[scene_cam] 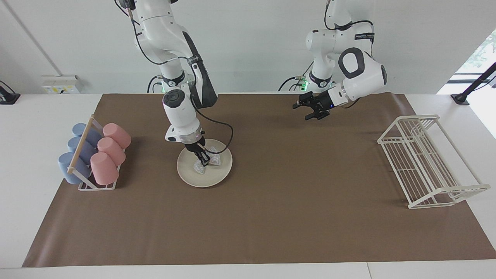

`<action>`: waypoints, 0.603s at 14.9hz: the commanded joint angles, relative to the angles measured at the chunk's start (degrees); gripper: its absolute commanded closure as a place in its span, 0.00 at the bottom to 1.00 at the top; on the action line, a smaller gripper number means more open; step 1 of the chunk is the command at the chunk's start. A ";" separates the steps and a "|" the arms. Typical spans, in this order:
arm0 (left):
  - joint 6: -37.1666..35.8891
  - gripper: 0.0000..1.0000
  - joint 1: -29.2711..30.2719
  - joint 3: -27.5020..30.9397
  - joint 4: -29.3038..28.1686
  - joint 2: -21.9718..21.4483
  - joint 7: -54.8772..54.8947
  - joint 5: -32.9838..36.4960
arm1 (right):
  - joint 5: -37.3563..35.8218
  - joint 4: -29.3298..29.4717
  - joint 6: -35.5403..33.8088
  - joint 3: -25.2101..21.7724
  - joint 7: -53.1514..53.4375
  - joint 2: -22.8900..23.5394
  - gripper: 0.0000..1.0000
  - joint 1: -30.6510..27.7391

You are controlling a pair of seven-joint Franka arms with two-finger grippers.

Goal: Wipe plate with sponge

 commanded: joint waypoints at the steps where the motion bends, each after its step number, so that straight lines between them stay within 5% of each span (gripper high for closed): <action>1: -0.33 0.00 0.54 -0.32 3.06 1.00 -5.37 6.42 | 0.11 -0.05 0.55 0.44 0.83 0.56 1.00 -0.31; 9: -1.38 0.00 3.00 -0.32 5.97 1.27 -8.97 15.93 | 0.03 0.04 1.25 0.18 -11.19 1.00 1.00 -3.03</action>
